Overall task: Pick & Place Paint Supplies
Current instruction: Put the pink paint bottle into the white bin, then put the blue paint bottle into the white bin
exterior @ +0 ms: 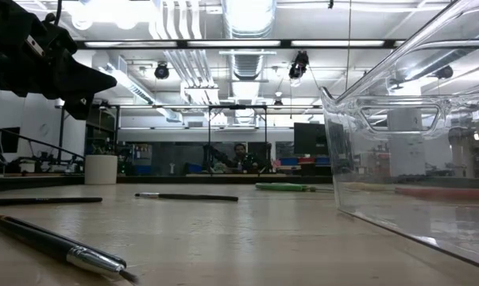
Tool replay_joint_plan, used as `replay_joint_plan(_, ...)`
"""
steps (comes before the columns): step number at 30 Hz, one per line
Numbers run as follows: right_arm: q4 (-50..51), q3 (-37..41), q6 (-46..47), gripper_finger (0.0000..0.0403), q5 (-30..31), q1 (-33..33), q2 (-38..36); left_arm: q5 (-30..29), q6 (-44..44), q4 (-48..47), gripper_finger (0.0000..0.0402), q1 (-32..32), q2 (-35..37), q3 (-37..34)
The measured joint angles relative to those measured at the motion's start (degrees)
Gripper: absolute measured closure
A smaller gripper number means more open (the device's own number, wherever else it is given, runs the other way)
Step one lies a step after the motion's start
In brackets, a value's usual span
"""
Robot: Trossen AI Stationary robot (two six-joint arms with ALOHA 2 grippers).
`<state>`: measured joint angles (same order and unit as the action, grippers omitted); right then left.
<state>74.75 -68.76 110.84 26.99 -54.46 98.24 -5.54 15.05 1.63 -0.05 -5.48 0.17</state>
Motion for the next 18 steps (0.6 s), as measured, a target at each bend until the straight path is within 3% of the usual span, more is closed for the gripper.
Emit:
replay_joint_plan(6,-0.3,0.0,0.0,0.0208,-0.3,0.0,0.1,0.0,0.0,0.0,0.0401,0.0,0.0,0.0)
replay_joint_plan(18,6.3,-4.8,0.0,0.0202,0.3,0.5,-2.0,0.0,0.0,0.0,0.0401,0.0,0.0,0.0)
